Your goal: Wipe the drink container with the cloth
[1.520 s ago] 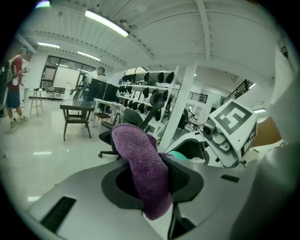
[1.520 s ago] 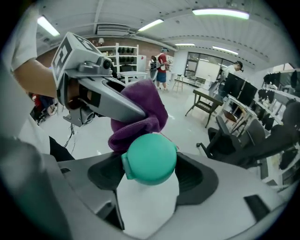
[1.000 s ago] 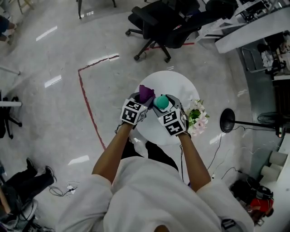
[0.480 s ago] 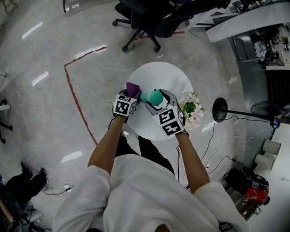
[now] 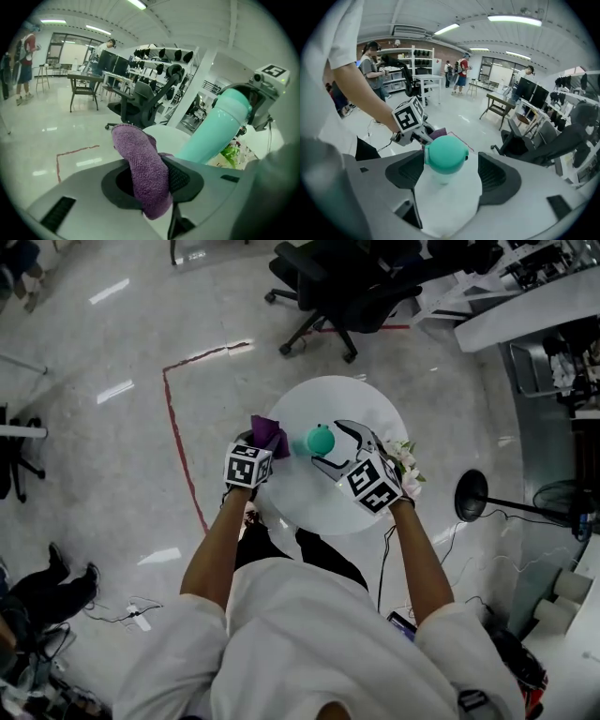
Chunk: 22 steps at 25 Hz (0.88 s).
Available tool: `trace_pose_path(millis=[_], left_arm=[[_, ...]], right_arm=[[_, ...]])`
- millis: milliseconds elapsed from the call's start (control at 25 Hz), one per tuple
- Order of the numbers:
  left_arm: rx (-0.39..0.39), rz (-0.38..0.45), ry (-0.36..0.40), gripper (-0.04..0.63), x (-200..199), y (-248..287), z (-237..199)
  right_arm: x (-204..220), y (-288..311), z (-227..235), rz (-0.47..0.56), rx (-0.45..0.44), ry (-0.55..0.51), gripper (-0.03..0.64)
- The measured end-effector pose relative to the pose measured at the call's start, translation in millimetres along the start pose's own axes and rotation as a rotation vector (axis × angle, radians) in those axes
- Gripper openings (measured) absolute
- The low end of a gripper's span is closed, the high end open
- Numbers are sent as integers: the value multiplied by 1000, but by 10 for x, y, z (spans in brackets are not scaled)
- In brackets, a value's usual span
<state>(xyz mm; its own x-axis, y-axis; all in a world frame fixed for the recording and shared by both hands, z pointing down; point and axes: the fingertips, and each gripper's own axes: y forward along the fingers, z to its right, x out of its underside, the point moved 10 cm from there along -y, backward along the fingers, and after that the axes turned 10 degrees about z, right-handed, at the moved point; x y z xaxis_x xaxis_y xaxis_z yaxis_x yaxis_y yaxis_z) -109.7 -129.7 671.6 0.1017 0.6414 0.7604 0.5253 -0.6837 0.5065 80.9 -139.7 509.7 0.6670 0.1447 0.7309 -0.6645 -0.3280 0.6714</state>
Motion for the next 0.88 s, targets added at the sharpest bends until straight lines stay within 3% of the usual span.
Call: trace_pose_path(millis=[200,440,520,720,880], left_arm=[[-110,97,-13,123,-191,-517,360],[-243,219,-14,123,-291,-1010,787],[-273,248,-18,123,-303,-1104,885],[-317,293,-37,123,-318,-1260,1109],[-324,284,-23,123,-314,-1324,1227]], right_arm=[[-27,-218,235,41,-211,-180,365],[-111,-141,389,27,-476,-525,362],[-152,-52,423,8,-536,-622,321],[-187,140,411,-42,-667,-712,330],[-183,216,349,-91,-732,-702,301]])
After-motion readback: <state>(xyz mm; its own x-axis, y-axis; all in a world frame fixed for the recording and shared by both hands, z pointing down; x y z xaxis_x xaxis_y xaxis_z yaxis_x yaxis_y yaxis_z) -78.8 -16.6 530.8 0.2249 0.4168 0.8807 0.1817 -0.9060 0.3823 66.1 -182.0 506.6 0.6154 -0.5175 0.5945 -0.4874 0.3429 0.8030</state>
